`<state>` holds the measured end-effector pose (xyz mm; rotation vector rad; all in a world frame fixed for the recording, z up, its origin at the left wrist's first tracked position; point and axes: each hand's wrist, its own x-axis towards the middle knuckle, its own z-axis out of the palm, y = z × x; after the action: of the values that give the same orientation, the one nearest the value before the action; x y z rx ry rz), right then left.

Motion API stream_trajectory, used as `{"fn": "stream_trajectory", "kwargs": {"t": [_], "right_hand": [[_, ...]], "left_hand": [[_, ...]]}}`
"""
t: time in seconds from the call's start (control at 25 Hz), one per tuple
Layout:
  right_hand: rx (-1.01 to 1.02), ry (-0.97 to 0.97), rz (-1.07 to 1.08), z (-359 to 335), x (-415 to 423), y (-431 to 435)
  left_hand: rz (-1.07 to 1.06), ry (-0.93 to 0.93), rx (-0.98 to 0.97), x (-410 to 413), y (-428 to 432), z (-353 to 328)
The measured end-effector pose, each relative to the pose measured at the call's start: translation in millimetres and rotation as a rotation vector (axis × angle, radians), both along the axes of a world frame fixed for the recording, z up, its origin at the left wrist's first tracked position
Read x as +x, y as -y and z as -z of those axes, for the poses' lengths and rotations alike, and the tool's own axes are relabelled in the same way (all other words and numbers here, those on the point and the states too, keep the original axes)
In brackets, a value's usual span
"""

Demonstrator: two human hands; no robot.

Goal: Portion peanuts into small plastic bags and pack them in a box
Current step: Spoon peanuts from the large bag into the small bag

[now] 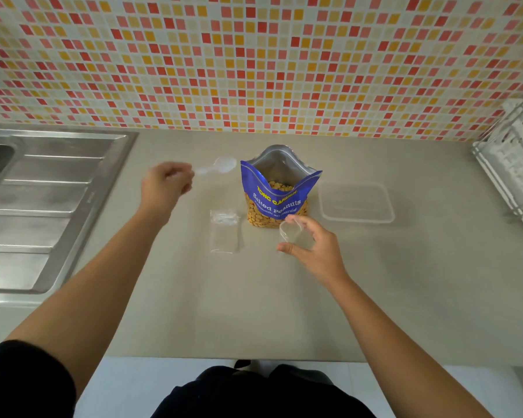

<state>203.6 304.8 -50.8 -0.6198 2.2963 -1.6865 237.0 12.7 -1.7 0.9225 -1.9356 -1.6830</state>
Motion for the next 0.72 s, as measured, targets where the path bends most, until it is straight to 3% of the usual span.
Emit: {"fn": "stream_trajectory", "kwargs": {"t": [0.16,0.24,0.48,0.6,0.72], "right_hand": [[-0.001,-0.008,0.026,-1,-2,0],[-0.02,0.0,0.043,-2,-3,0],[-0.046,-0.031,0.063,-5,-8,-3],[-0.033,-0.049,0.071,-6,-10,-4],[-0.028,-0.068,0.08,-9,-12,-3]], "left_hand": [[0.061,-0.332,0.06,-20,-24,-74],[0.133,-0.391,-0.025,-28,-41,-92],[0.567,-0.006,-0.819,-59,-91,-85],[0.64,0.151,-1.0,-82,-98,-71],[0.644,0.361,-1.035,-96,-107,-62]]}}
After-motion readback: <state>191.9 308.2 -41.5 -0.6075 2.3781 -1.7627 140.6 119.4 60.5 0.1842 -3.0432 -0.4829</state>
